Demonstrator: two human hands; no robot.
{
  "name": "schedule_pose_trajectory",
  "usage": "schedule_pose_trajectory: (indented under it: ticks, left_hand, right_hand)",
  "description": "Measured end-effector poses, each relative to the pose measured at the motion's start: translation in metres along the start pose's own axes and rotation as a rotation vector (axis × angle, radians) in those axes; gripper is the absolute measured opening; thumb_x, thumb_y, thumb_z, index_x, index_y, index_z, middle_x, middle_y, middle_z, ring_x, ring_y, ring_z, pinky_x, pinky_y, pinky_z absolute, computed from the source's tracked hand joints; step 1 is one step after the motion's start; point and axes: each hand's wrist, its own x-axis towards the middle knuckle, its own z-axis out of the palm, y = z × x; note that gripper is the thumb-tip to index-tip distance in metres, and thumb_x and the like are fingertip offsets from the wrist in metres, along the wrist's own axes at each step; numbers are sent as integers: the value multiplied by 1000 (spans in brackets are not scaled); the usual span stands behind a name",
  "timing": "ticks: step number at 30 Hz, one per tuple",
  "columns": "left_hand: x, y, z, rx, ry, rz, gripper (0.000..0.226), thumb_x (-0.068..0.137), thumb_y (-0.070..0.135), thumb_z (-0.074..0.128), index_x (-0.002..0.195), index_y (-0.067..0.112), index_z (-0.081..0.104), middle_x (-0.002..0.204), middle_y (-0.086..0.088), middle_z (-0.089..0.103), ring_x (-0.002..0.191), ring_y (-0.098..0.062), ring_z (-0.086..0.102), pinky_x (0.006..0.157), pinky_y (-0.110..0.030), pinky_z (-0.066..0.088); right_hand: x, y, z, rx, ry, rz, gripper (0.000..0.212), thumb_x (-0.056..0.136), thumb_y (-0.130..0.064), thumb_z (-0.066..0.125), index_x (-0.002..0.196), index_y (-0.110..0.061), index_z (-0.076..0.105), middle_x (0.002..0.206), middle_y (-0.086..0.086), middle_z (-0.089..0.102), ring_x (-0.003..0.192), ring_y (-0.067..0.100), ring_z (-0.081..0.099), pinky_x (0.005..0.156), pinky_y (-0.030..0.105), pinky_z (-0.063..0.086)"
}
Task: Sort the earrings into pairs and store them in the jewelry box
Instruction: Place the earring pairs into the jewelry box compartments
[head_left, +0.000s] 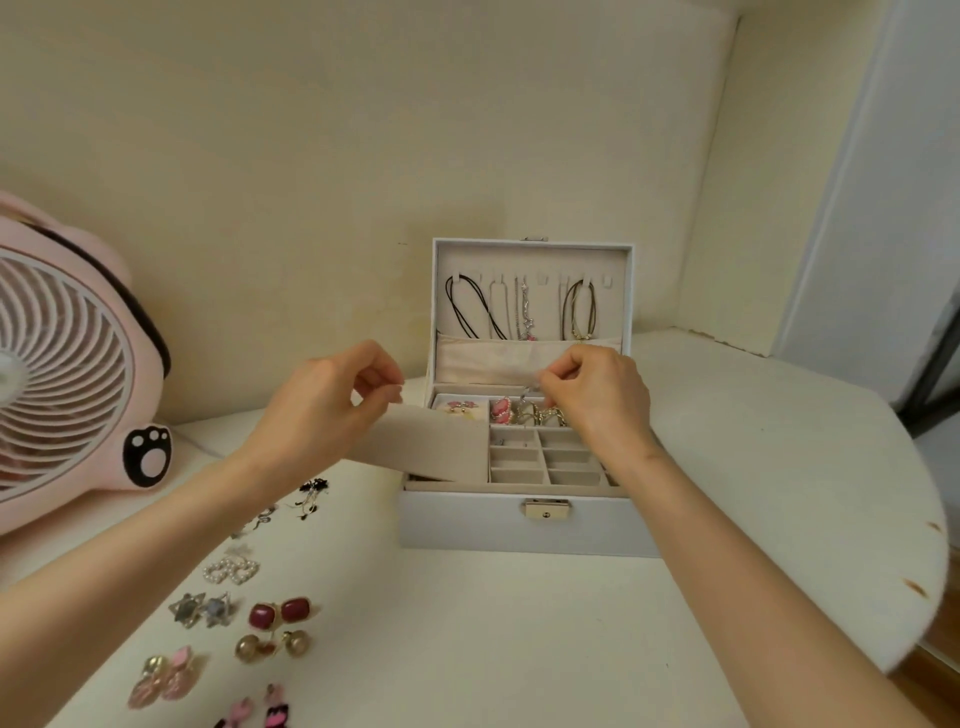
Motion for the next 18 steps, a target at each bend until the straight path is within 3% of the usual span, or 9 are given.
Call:
schedule_pose_trajectory:
  ticks: [3,6,11,15,18]
  left_hand:
    - [-5,-10,-9,-34,28,-49,8,85,10,62,87,18,61,79,6,70,73,-8,60,62,-9,38]
    - [-10,-17,-14,-37,24,-78,9,85,8,62,87,17,61,81,4,70,78,-15,63,65,-17,42]
    - [-17,-22,-19,-34,2,-85,11,85,11,63,85,22,60,81,9,70,73,-5,60,68,-18,43]
    - [-21,-23,-24,-34,13,-75,13,85,12,62,85,24,60,80,13,69,76,-3,59,67,-15,42]
    - [-23,-23,-26,-32,18,-76,14,85,12,63,84,26,59,79,14,69,76,1,58,68,-16,43]
  right_hand:
    - [-3,2,1,-16,-21,-4,13,81,-19,60,71,-18,68,75,-3,71,78,17,63,64,29,49]
    - [-7,3,6,-58,-76,-7,11,82,-21,62,75,-18,70,79,-5,70,78,17,62,60,25,39]
    - [-14,4,17,-128,-172,-12,14,83,-27,66,77,-16,73,85,-1,72,84,20,64,67,28,48]
    - [-13,3,18,-182,-242,3,16,82,-25,67,78,-11,75,85,5,73,81,21,66,62,25,43]
    - [-12,1,17,-226,-199,8,16,83,-25,66,78,-11,74,85,7,73,81,23,65,63,27,43]
